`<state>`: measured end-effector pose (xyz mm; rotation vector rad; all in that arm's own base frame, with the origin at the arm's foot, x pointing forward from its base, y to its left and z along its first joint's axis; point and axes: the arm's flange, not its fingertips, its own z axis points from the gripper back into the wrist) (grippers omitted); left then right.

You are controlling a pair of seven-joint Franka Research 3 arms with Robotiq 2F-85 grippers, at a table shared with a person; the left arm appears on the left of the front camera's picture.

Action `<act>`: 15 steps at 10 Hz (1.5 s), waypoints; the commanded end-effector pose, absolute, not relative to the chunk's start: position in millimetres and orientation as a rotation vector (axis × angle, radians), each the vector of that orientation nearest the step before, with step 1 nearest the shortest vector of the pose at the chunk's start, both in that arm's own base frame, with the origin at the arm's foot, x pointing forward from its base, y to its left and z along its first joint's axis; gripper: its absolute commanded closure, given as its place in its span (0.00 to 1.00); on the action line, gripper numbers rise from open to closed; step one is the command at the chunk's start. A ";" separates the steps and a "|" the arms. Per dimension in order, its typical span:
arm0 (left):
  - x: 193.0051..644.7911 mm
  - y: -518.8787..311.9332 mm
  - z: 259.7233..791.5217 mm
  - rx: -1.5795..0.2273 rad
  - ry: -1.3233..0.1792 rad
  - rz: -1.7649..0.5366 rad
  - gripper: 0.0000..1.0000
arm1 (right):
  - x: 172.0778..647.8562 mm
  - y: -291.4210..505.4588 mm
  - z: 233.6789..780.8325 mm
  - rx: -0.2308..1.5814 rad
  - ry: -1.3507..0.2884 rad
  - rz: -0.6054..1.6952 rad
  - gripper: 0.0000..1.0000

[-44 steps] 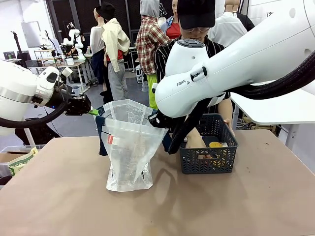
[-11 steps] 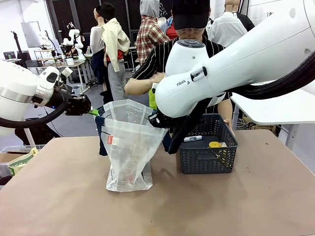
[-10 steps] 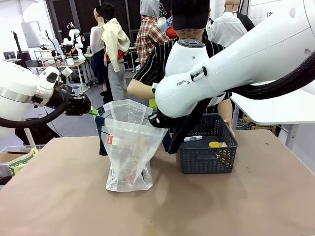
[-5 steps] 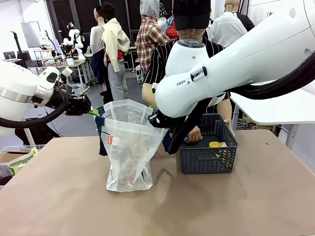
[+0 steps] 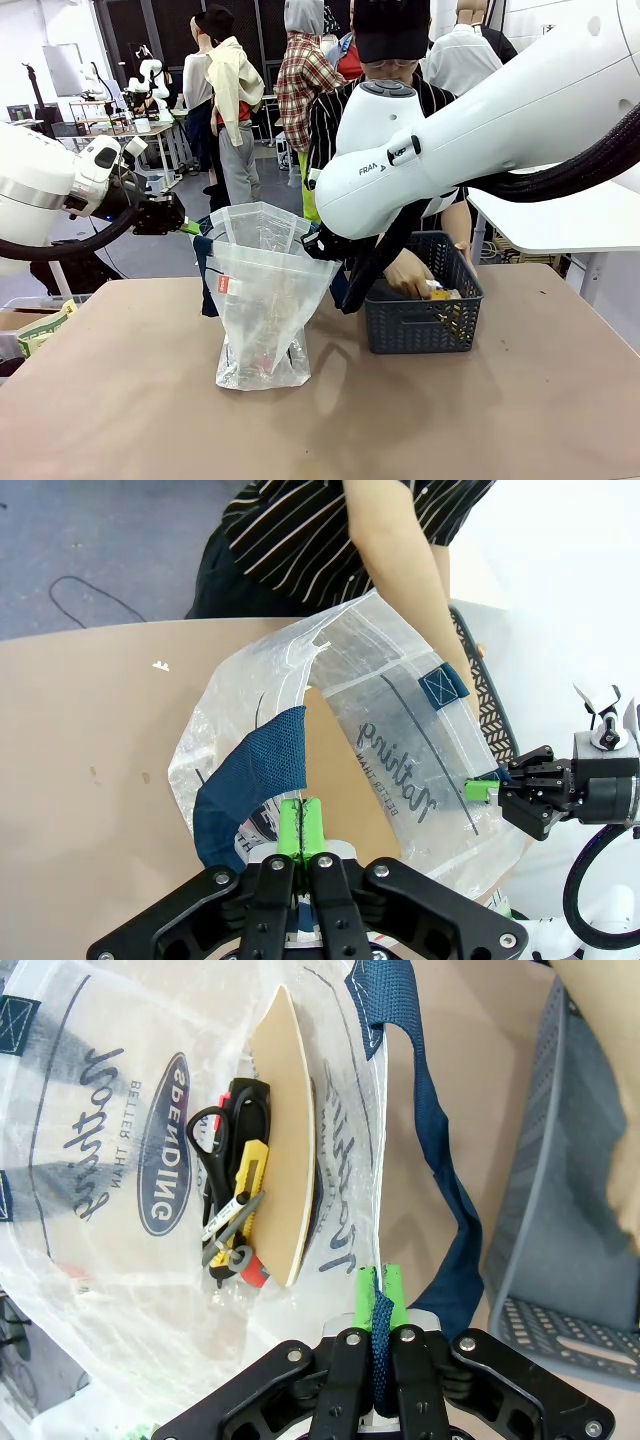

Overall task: Transfer purchased items from the store into the shopping bag.
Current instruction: Move the Reusable shopping bag to the right side of the table.

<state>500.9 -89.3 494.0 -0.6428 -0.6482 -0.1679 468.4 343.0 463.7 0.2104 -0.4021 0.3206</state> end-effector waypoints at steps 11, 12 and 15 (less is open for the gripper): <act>500.4 -88.2 495.9 -0.642 -0.652 -0.168 1.00 | 468.3 341.1 464.3 0.224 -0.398 0.321 1.00; 500.4 -88.2 495.9 -0.642 -0.652 -0.168 1.00 | 468.3 341.1 464.3 0.224 -0.398 0.321 1.00; 500.4 -88.2 495.9 -0.642 -0.652 -0.168 1.00 | 468.3 341.1 464.3 0.224 -0.398 0.321 1.00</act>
